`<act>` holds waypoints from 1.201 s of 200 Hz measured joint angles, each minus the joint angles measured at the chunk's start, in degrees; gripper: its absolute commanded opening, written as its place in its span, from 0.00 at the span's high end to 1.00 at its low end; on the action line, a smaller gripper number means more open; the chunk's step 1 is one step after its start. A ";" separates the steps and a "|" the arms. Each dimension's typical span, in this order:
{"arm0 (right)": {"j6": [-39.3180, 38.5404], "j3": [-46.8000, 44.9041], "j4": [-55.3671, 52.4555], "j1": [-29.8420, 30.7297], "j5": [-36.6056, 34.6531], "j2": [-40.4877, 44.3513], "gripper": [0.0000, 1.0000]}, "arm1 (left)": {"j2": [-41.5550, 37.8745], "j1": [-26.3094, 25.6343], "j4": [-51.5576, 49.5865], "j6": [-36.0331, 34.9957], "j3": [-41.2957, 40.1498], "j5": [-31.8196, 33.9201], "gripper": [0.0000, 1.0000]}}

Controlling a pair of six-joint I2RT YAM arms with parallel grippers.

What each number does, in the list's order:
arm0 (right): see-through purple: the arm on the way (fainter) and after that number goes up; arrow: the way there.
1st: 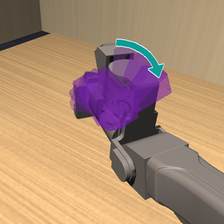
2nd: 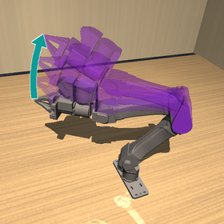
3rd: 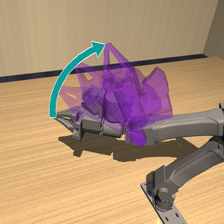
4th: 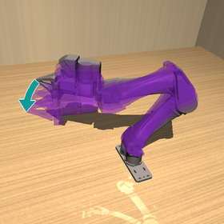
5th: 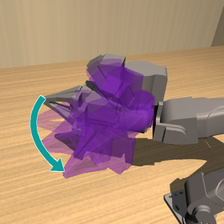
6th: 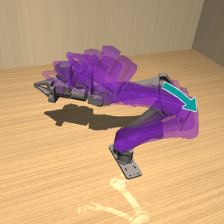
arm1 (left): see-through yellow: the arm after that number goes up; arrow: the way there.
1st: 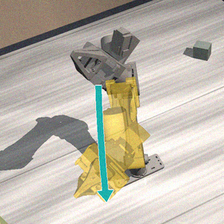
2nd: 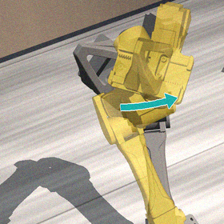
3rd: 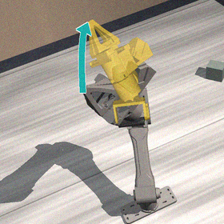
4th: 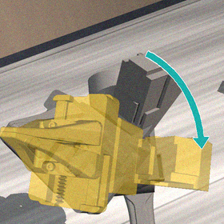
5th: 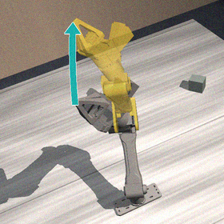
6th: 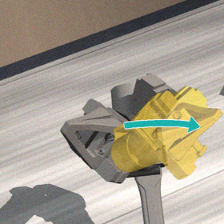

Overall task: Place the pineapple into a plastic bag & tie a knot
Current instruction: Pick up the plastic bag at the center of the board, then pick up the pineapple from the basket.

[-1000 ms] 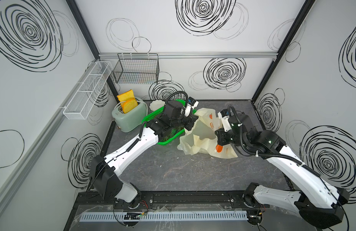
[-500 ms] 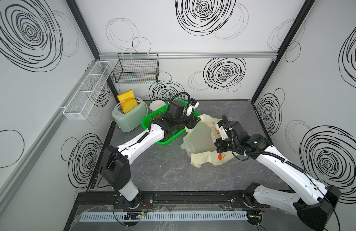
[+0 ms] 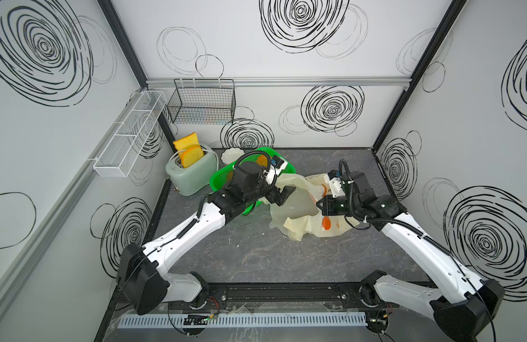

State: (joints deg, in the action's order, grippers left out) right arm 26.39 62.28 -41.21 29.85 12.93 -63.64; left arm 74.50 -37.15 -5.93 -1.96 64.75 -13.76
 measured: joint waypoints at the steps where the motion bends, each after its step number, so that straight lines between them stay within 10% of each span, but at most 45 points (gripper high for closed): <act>1: 0.00 0.00 0.02 -0.02 0.04 -0.04 1.00 | -0.15 0.00 0.00 0.02 -0.09 0.04 0.00; 106: -0.04 1.57 0.98 -0.42 2.19 -2.05 1.00 | -9.62 13.44 -11.06 28.20 -6.08 11.87 0.00; 240: 0.04 0.70 2.10 -0.42 2.10 -0.81 1.00 | 16.94 14.75 -25.55 39.17 5.55 18.23 0.03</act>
State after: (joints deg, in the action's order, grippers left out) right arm 26.44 62.98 -39.11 29.43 15.03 -64.45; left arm 91.44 -22.39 -31.48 37.21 70.30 4.47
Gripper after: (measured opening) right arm 0.045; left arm 0.974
